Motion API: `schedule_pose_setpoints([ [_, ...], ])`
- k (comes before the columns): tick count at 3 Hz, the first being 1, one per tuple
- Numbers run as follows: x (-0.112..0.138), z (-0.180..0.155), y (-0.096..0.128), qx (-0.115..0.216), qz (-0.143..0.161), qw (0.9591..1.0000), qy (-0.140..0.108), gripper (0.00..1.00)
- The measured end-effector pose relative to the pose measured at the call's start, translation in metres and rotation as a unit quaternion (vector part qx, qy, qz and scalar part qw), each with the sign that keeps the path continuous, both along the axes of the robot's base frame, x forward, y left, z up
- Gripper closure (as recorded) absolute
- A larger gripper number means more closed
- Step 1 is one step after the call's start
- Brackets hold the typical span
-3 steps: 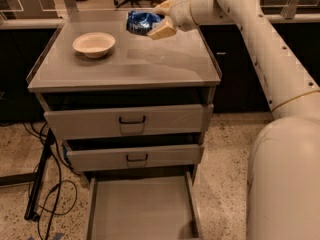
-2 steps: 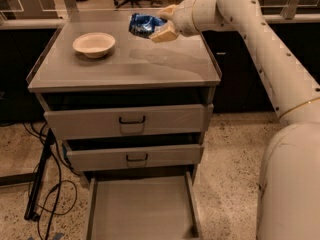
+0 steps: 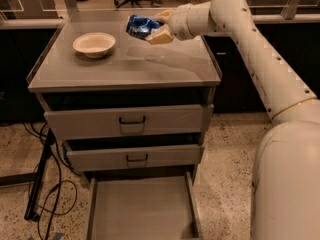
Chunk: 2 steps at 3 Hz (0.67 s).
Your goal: Pick pepsi can from bottom drawer and place on counter
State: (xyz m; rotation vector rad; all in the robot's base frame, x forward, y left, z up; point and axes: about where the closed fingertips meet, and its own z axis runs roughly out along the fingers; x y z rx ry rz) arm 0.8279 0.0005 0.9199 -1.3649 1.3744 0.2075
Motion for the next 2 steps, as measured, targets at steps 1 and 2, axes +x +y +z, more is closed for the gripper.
schedule_pose_setpoints([
  [1,0.0108,-0.0182,0.0027,-0.021,-0.003,0.9994,0.027,1.00],
  [2,0.0102,-0.0183,0.0043,-0.023,-0.001,0.9994,0.027,1.00],
])
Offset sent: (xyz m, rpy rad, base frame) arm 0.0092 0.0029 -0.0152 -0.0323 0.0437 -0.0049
